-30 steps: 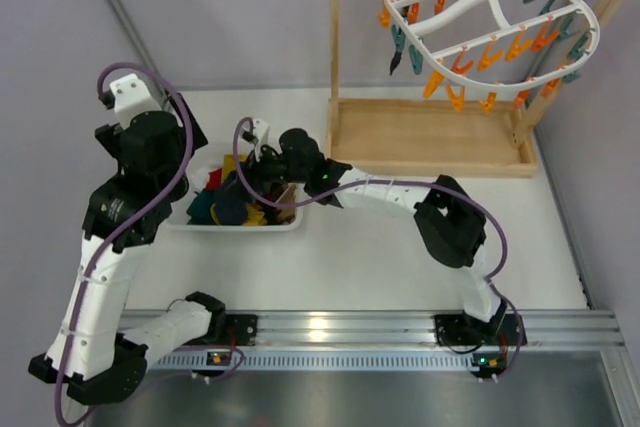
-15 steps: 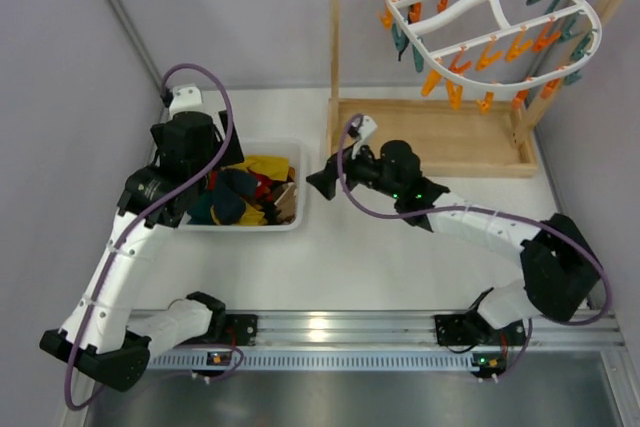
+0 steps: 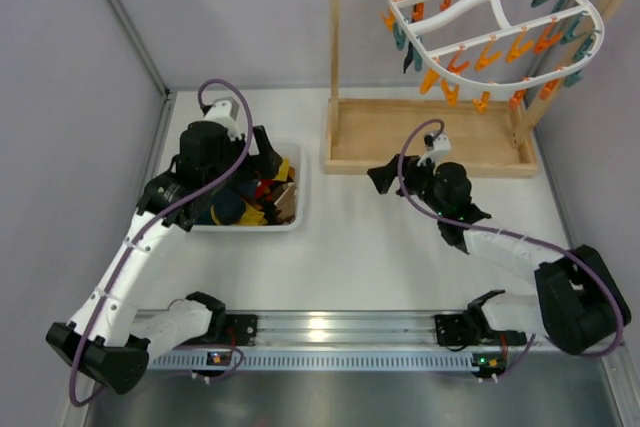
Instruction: Remove the socks clipped to the hanger
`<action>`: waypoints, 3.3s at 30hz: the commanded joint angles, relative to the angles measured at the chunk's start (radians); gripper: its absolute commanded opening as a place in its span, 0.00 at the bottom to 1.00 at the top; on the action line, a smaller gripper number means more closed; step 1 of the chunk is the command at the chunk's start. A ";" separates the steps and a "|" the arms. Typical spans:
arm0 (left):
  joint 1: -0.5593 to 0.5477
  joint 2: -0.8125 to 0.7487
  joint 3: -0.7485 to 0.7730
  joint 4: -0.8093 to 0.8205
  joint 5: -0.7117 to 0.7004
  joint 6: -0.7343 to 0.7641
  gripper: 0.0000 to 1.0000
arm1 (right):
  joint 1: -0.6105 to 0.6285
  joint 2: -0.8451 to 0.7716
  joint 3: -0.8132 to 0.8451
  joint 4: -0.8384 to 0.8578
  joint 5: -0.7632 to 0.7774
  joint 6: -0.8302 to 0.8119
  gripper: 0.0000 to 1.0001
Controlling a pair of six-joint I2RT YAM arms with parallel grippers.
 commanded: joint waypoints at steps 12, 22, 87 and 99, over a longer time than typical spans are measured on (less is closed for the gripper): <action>-0.158 0.091 -0.049 0.241 0.097 -0.078 0.98 | -0.063 -0.359 0.472 -0.673 -0.202 -0.195 0.81; -0.184 0.083 -0.062 0.241 0.080 -0.071 0.98 | -0.038 -0.194 0.867 -0.811 -0.081 -0.249 0.67; -0.326 0.604 0.305 0.763 0.107 0.160 0.98 | -0.762 0.039 1.355 -1.086 -0.117 -0.484 0.74; -0.325 0.867 0.559 0.778 -0.135 0.258 0.98 | -0.762 -0.021 1.343 -1.129 -0.215 -0.418 0.73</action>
